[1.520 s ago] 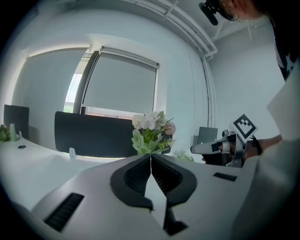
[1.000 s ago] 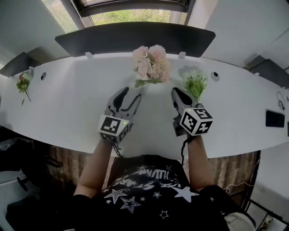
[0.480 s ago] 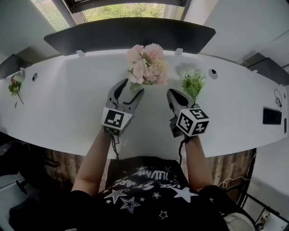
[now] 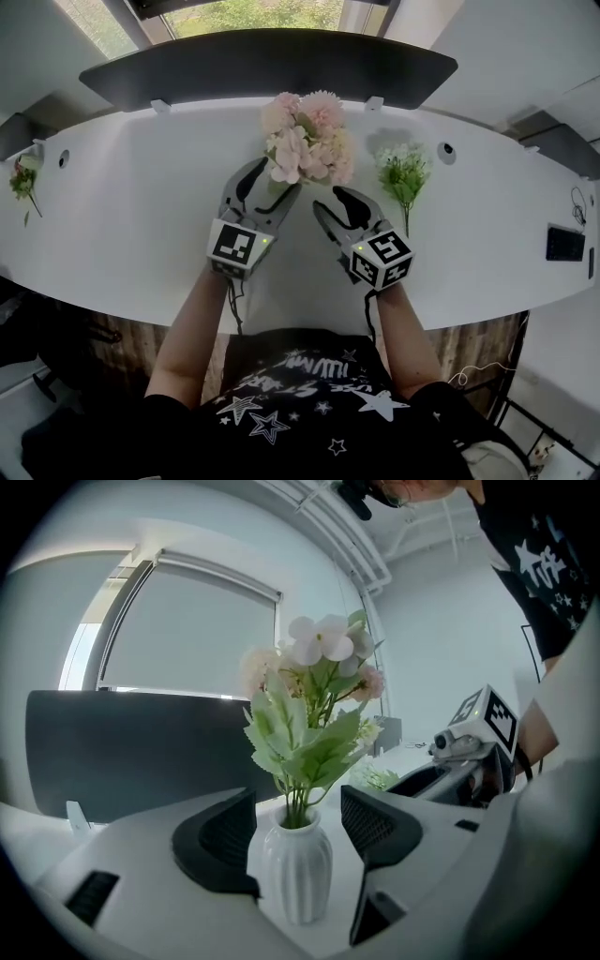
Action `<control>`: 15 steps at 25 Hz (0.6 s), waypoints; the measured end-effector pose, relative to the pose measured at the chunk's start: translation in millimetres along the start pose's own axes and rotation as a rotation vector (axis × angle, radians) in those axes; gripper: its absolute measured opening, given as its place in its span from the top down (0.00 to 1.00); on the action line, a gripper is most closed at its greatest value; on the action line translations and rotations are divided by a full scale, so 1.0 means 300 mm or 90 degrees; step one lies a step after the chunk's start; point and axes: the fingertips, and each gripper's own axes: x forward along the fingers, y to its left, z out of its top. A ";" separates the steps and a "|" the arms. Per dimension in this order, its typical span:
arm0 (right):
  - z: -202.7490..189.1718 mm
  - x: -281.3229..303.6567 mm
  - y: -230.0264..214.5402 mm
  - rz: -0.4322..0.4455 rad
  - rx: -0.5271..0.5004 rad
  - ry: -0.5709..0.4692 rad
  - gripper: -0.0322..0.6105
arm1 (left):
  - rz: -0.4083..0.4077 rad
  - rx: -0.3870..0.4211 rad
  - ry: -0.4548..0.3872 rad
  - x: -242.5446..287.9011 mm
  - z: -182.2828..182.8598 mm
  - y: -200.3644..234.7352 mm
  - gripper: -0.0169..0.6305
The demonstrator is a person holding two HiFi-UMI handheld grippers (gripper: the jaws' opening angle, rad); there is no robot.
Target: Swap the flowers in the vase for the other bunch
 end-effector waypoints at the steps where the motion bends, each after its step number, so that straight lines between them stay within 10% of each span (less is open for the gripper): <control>1: -0.006 0.021 0.013 0.013 -0.017 0.005 0.63 | -0.005 -0.001 0.001 0.002 -0.002 0.000 0.55; 8: -0.064 0.178 0.046 0.049 -0.077 0.021 0.42 | -0.002 -0.016 0.003 0.011 -0.002 0.022 0.56; 15: -0.073 0.269 0.066 0.083 -0.101 0.031 0.41 | -0.017 -0.010 -0.001 0.017 0.007 0.023 0.55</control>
